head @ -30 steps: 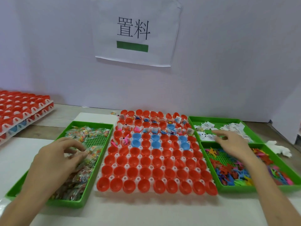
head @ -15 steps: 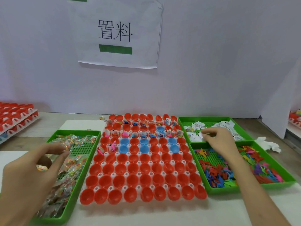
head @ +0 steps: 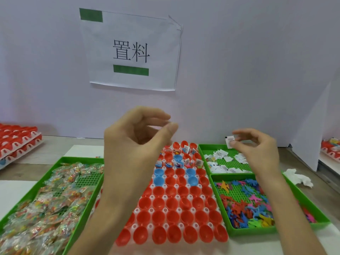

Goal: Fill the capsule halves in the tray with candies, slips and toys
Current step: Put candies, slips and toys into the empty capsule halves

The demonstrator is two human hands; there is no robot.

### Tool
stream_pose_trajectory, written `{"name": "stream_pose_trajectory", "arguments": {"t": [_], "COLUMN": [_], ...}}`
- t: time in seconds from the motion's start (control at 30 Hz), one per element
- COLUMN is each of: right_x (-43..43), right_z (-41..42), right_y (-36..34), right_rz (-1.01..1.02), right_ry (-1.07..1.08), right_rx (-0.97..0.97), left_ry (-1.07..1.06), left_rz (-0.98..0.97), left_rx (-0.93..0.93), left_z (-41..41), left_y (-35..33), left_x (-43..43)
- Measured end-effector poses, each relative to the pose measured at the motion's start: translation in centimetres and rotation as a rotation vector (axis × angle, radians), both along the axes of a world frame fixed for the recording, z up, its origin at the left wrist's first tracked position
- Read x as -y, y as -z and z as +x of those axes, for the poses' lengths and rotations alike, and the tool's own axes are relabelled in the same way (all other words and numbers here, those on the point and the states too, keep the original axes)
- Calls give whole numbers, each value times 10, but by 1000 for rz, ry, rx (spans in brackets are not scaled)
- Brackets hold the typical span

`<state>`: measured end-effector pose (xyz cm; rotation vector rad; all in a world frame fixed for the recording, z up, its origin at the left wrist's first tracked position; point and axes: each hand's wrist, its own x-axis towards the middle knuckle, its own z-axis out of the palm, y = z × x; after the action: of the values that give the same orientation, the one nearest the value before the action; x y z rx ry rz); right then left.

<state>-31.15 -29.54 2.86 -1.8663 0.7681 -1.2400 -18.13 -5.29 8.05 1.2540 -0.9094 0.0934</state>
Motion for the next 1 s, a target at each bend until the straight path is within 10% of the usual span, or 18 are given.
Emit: {"name": "stream_pose_trajectory", "arguments": {"t": [0.2, 0.4, 1.0], "right_x": [-55, -94, -115], "right_z": [-11, -14, 2], "right_y": [-60, -77, -71], "right_rz": [-72, -118, -118], "right_ry": [-448, -704, -413], "right_rx": [268, 144, 59], "left_ry": [361, 352, 505], "left_rz": [-14, 37, 57], "left_rx": [-417, -477, -501], "left_z": [-2, 2, -17], "left_y": [-1, 7, -1], "left_x": [13, 3, 4]}}
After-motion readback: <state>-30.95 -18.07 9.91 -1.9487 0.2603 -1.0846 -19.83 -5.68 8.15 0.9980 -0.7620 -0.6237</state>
